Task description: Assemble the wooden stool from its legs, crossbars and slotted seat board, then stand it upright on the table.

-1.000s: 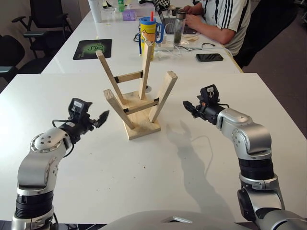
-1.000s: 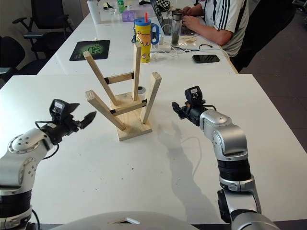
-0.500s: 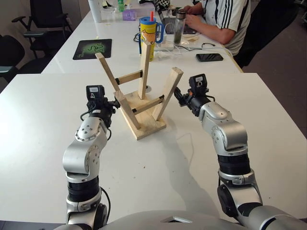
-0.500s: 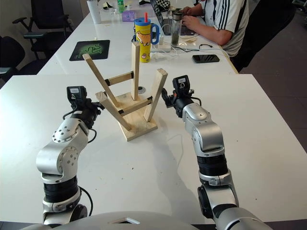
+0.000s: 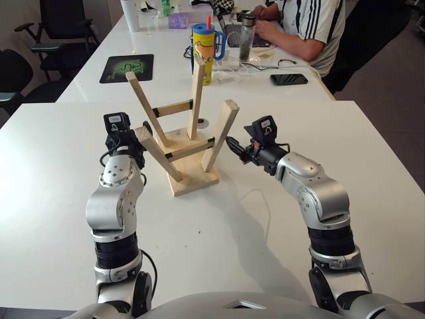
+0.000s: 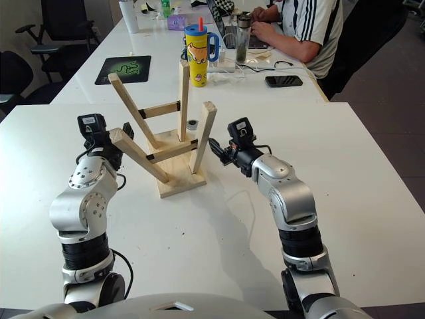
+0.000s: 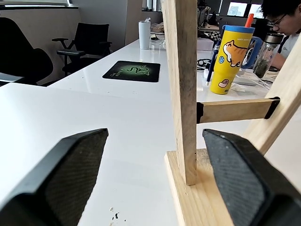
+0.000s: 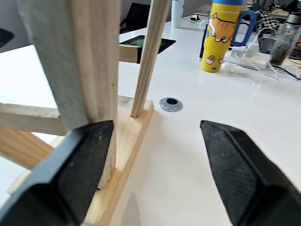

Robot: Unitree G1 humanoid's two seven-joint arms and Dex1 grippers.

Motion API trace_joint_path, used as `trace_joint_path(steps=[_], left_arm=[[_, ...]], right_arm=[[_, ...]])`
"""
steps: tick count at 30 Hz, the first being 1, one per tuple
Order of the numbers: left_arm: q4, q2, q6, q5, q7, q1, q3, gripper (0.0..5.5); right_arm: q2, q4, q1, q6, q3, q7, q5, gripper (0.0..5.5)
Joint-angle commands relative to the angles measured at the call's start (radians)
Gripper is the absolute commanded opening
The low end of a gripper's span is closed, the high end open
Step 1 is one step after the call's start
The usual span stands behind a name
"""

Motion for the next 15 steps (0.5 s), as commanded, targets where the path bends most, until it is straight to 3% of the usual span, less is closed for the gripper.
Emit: trace_joint_path(steps=[1, 6, 10, 15], left_arm=[[0.021, 0.011, -0.018, 0.018, 0.002, -0.019, 0.014, 3.71], [0.028, 0.0, -0.029, 0.026, 0.007, -0.022, 0.008, 3.71], [0.037, 0.0, -0.035, 0.028, 0.008, -0.028, 0.011, 3.71], [0.045, 0.004, -0.036, 0.028, 0.006, -0.041, 0.011, 3.71]], right_arm=[[0.007, 0.147, -0.087, -0.02, -0.153, -0.109, -0.015, 3.43], [0.072, 0.275, -0.299, -0.139, -0.411, -0.185, 0.146, 3.43], [0.206, 0.282, -0.461, -0.076, -0.655, -0.292, 0.561, 3.43], [0.272, 0.353, -0.565, -0.08, -0.763, -0.413, 0.904, 3.43]])
